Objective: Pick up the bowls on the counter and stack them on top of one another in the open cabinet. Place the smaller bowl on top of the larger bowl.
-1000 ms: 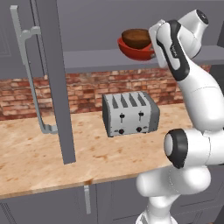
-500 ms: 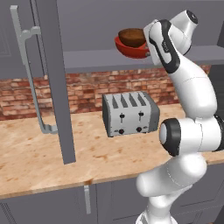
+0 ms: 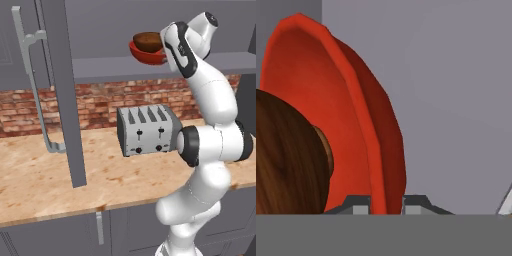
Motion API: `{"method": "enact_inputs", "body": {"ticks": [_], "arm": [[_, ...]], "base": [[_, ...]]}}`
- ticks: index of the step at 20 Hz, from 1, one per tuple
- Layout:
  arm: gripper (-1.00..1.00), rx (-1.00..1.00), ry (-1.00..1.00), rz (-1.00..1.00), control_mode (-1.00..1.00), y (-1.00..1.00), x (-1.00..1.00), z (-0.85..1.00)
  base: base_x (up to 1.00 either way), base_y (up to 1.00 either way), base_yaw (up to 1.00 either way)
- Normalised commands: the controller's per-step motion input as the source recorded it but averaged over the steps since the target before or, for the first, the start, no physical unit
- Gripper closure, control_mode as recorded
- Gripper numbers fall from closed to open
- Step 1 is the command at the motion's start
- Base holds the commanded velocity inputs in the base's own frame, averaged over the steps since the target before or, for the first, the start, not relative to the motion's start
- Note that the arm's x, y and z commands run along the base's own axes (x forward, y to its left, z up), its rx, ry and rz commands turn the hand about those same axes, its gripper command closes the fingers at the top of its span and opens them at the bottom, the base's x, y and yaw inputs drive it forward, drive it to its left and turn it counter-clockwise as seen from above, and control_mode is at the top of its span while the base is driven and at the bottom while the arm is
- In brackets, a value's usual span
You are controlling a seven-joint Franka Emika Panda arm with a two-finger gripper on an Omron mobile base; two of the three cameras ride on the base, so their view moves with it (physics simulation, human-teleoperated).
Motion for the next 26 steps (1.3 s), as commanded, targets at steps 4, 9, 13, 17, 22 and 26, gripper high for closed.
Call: {"method": "enact_inputs", "body": {"ticks": [4, 9, 13, 17, 22, 26], "arm": [[1.0, 0.0, 0.0, 0.0, -1.0, 0.0, 0.28, -0.03], [1.0, 0.0, 0.01, -0.01, -1.0, 0.0, 0.26, -0.09], [1.0, 0.0, 0.01, -0.01, -1.0, 0.0, 0.27, -0.09], [1.0, 0.0, 0.01, -0.01, -1.0, 0.0, 0.29, -0.08], [1.0, 0.0, 0.02, 0.0, -1.0, 0.02, 0.14, -0.04], [-1.0, 0.0, 0.01, 0.0, -1.0, 0.08, 0.03, -0.01]], "base": [[0.0, 0.0, 0.0], [0.0, 0.0, 0.0], [0.0, 0.0, 0.0], [0.0, 0.0, 0.0], [0.0, 0.0, 0.0], [0.0, 0.0, 0.0]]}}
